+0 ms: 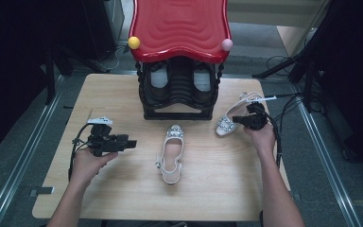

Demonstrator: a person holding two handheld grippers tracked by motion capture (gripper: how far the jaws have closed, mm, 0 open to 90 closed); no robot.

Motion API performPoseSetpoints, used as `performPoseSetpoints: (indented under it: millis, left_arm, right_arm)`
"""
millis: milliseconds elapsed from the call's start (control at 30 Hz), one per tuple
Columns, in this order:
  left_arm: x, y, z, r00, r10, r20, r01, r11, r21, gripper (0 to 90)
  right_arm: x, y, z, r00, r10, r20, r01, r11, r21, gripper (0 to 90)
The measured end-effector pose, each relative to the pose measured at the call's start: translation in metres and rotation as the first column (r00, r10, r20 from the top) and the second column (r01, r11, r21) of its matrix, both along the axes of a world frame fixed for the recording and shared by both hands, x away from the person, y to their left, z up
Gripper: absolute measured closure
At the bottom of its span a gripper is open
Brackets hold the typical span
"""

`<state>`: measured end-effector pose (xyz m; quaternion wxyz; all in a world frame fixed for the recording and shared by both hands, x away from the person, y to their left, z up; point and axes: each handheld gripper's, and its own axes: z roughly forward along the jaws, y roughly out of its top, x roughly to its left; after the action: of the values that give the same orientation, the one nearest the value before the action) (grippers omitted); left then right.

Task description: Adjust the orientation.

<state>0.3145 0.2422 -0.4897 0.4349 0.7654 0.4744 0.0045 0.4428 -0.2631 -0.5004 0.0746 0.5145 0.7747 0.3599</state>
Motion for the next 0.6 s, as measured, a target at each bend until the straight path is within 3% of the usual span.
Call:
performPoseSetpoints:
  millis: [333, 500, 600]
  left_arm:
    - [0.007, -0.001, 0.000, 1.0000, -0.002, 0.001, 0.002, 1.0000, -0.009, 42.7]
    - [0.009, 0.000, -0.001, 1.0000, 0.002, 0.007, -0.002, 0.9999, -0.014, 42.8]
    - [0.010, 0.000, -0.001, 0.9998, 0.012, 0.015, -0.012, 0.9996, -0.025, 42.8]
  right_arm:
    - [-0.019, 0.015, 0.000, 0.9970, 0.074, -0.025, -0.073, 0.997, 0.022, 90.0]
    - [-0.030, 0.027, 0.002, 0.9946, 0.102, -0.020, -0.102, 0.995, -0.015, 90.0]
    - [-0.034, 0.030, 0.001, 0.9939, 0.107, -0.028, -0.106, 0.994, 0.009, 90.0]
